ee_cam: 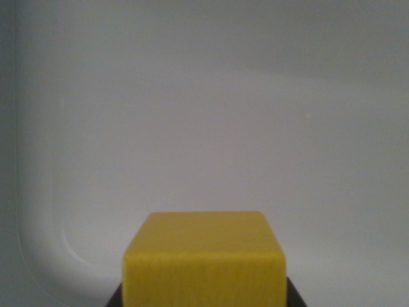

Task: Pick yellow cube

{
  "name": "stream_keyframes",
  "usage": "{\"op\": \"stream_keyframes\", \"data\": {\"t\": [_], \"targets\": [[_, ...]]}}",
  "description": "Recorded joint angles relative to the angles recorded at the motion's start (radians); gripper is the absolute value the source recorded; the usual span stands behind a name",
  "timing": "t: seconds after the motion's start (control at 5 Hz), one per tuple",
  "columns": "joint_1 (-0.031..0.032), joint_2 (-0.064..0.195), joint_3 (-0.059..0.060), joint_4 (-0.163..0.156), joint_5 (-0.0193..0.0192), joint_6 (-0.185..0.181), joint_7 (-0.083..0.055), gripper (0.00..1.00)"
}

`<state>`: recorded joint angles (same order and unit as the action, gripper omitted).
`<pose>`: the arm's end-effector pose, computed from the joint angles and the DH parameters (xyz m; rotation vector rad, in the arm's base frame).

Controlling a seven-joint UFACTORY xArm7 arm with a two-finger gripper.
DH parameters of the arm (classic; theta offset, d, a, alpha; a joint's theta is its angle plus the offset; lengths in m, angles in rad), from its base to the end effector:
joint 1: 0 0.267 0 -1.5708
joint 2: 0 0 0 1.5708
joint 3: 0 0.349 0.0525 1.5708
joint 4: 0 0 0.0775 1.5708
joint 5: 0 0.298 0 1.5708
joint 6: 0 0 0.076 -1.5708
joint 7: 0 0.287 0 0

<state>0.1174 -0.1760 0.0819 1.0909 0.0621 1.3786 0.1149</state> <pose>0.3318 0.0841 0.3109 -3.1066 -0.1042 0.1835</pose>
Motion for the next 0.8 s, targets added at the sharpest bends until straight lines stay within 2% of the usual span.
{"op": "stream_keyframes", "data": {"t": [0.2,0.4,0.6,0.8], "targets": [[0.0,0.0,0.0,0.0,0.0,0.0,0.0,1.0],[-0.0004,-0.015,-0.001,0.023,0.0002,0.039,0.001,1.0],[-0.0004,-0.015,-0.001,0.023,0.0002,0.039,0.001,1.0],[-0.0007,-0.03,-0.001,0.044,0.0003,0.074,0.001,1.0]]}}
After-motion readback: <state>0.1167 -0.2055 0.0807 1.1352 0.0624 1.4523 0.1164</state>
